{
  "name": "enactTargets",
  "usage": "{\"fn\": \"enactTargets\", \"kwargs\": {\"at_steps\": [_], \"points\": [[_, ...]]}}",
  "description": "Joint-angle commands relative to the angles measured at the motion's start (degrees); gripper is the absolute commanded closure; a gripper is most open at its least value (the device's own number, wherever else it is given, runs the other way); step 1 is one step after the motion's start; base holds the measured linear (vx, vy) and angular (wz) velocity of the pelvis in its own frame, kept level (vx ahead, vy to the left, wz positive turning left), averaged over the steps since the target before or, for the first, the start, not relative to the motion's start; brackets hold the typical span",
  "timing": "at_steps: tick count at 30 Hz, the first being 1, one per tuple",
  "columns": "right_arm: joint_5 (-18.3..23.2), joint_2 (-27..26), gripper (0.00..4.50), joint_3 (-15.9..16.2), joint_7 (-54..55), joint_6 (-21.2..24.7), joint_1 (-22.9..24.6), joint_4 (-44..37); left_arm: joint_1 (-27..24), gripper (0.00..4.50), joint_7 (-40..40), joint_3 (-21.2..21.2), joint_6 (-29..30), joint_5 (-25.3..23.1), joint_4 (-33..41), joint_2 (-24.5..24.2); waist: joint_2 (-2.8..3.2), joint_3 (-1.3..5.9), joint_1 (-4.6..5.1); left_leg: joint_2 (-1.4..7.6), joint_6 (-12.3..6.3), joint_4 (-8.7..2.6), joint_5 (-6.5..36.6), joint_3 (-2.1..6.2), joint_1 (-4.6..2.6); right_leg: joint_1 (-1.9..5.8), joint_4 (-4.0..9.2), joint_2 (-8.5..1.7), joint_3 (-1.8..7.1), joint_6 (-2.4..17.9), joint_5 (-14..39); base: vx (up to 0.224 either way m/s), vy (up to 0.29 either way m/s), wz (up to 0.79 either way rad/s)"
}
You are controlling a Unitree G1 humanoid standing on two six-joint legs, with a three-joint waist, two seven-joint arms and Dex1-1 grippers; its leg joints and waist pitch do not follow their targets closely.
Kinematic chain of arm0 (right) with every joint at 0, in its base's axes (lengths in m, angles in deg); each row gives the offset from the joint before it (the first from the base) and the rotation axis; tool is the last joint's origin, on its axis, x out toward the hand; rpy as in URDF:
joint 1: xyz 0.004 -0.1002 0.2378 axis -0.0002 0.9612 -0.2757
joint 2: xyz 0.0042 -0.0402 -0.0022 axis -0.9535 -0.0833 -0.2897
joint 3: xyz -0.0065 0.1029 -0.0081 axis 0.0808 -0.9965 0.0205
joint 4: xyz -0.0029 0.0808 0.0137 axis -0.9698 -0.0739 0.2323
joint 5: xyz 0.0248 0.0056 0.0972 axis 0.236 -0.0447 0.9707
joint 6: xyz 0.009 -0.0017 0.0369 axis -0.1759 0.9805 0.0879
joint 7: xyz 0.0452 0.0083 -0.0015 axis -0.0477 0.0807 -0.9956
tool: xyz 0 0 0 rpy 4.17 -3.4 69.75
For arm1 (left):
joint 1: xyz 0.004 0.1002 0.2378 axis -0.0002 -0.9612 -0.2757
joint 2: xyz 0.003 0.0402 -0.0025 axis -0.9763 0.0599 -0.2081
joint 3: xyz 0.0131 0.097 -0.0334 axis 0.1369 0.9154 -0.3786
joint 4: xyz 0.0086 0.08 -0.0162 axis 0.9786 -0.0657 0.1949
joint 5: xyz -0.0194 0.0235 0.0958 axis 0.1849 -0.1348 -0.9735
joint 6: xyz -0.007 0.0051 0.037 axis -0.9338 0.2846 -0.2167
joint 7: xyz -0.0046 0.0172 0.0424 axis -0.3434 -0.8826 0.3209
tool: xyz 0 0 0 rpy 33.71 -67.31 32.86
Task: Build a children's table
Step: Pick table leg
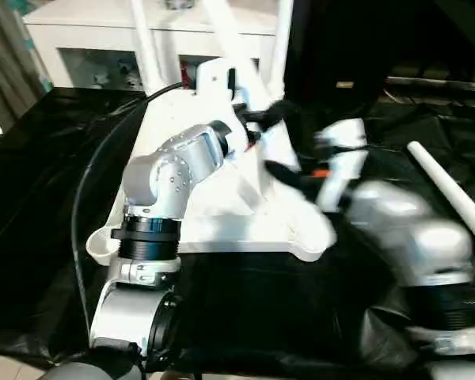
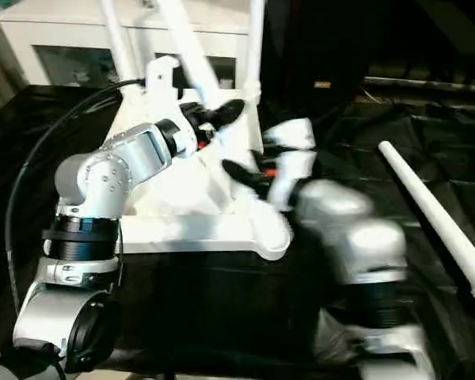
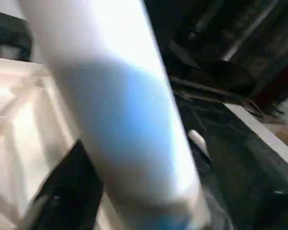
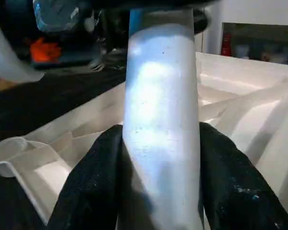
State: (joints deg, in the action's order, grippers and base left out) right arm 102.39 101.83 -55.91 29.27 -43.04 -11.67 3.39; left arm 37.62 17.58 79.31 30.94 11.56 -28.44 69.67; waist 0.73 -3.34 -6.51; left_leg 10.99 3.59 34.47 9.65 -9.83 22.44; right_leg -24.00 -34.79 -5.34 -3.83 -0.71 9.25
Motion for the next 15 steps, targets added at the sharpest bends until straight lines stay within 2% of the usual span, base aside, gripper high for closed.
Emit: {"fn": "enactTargets", "kwargs": {"at_steps": [1,3,6,7,10,15], "points": [[-1.66,-0.47,2.72,1.13,1.16,-1.77,-1.31,-0.05,0.52,1.31,1.13,-0.72,-0.59,-0.10,-0.53,0.12,-0.59,4.36,-0.12,1.03,0.97,-4.21,12.08,0.51,-0.63,3.24,4.66,-2.28,1.70,6.85,16.94,0.000,0.000,0.00],[-1.95,-1.18,2.72,1.20,1.42,-2.56,-1.37,0.42,0.56,1.67,1.31,-0.92,-0.33,0.07,-0.48,0.23,-0.53,4.43,-0.13,1.04,0.55,-4.15,11.31,0.45,-0.59,3.27,4.40,-2.21,1.78,7.94,14.33,0.000,0.000,0.00],[-3.05,-2.07,2.72,1.02,2.30,-4.09,-1.65,1.61,0.62,1.82,1.54,-1.29,-0.20,0.12,-0.53,0.38,-0.40,4.55,-0.17,1.13,-0.20,-4.07,10.07,0.38,-0.63,3.37,4.08,-2.26,1.79,9.70,10.84,0.000,0.000,0.00],[-3.45,-2.31,2.72,0.88,2.95,-4.72,-1.86,2.09,0.67,2.13,1.91,-1.67,-0.27,0.45,-0.61,0.55,-0.45,4.54,-0.16,1.17,-0.30,-4.07,9.88,0.41,-0.64,3.40,4.03,-2.24,1.77,9.87,10.42,0.000,0.000,0.00],[-3.62,-2.55,2.72,0.63,3.83,-5.53,-2.10,2.59,0.79,2.16,2.80,-2.56,-0.50,1.13,-0.68,0.93,-0.38,4.49,-0.12,1.16,-0.52,-4.00,9.55,0.31,-0.64,3.46,3.95,-2.29,1.83,10.73,9.38,0.000,0.000,0.00],[-3.85,-3.01,2.72,0.24,4.11,-6.74,-2.05,2.74,1.07,2.46,3.18,-4.05,-0.66,2.28,-0.69,1.40,-0.24,4.52,-0.12,1.10,-0.72,-3.96,9.82,0.31,-0.65,3.56,3.97,-2.31,1.81,10.66,9.29,0.000,0.000,0.00]]}}
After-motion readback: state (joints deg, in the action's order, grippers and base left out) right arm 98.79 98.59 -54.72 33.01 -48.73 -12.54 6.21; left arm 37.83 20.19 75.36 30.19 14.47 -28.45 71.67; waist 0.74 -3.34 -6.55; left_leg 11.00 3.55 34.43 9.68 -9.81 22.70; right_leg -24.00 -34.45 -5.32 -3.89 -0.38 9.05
